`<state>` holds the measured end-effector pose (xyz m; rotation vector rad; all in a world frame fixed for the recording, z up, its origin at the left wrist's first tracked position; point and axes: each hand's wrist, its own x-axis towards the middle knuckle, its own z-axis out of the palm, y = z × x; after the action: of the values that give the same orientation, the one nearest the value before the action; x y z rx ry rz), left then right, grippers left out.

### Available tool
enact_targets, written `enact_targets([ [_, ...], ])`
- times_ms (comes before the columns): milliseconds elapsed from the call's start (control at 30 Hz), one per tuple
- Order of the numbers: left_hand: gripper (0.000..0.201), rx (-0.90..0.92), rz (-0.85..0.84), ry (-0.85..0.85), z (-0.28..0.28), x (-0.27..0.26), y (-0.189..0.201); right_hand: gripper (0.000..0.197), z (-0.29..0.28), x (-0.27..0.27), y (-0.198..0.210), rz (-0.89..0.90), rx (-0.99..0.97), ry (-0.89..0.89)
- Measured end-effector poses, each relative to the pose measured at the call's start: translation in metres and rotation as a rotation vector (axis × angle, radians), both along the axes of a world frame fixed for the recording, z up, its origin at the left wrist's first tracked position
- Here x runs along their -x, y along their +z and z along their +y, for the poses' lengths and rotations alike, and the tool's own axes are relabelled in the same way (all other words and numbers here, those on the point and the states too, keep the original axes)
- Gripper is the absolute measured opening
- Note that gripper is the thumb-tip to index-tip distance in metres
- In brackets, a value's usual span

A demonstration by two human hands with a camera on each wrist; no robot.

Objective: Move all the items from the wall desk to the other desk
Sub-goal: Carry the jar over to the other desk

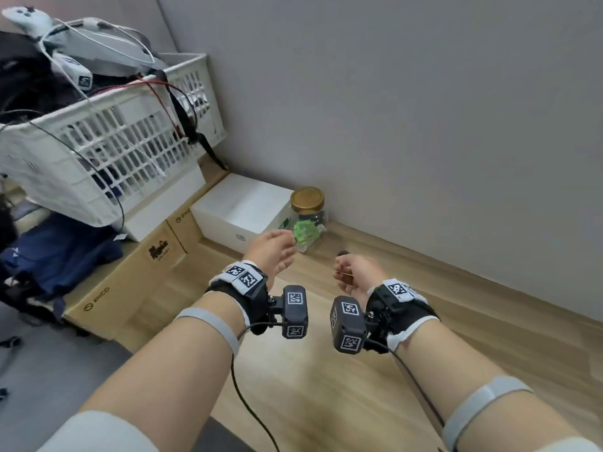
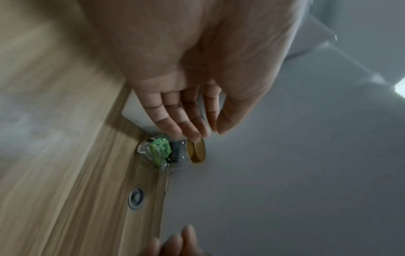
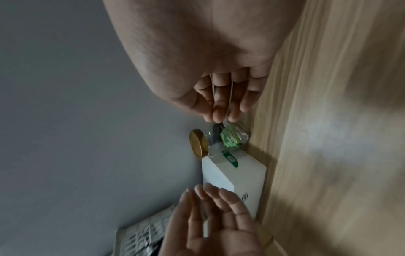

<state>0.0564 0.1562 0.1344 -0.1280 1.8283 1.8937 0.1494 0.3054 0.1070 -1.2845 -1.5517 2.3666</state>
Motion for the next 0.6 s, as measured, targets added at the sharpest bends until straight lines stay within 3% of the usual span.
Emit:
enact_targets([
  [67,0.02,0.062,0.062,-0.078,0.017,0.037,-0.009,0.01,0.006,0.015,-0.006,-0.019,-0.04,-0.017],
  [200,0.061,0.376,0.32,-0.187,0.05,0.112,-0.032,0.007,0.017,0.041,-0.016,-0.058,-0.089,-0.084],
  [267,0.07,0.516,0.441,-0.222,0.066,0.141,-0.038,0.007,0.02,0.052,-0.024,-0.093,-0.096,-0.122],
  [400,0.094,0.614,0.536,-0.376,0.096,0.191,-0.058,0.012,0.021,0.07,-0.042,-0.157,-0.102,-0.2],
  [600,0.089,0.769,0.696,-0.568,0.12,0.225,-0.091,0.015,0.017,0.087,-0.064,-0.148,-0.074,-0.207],
])
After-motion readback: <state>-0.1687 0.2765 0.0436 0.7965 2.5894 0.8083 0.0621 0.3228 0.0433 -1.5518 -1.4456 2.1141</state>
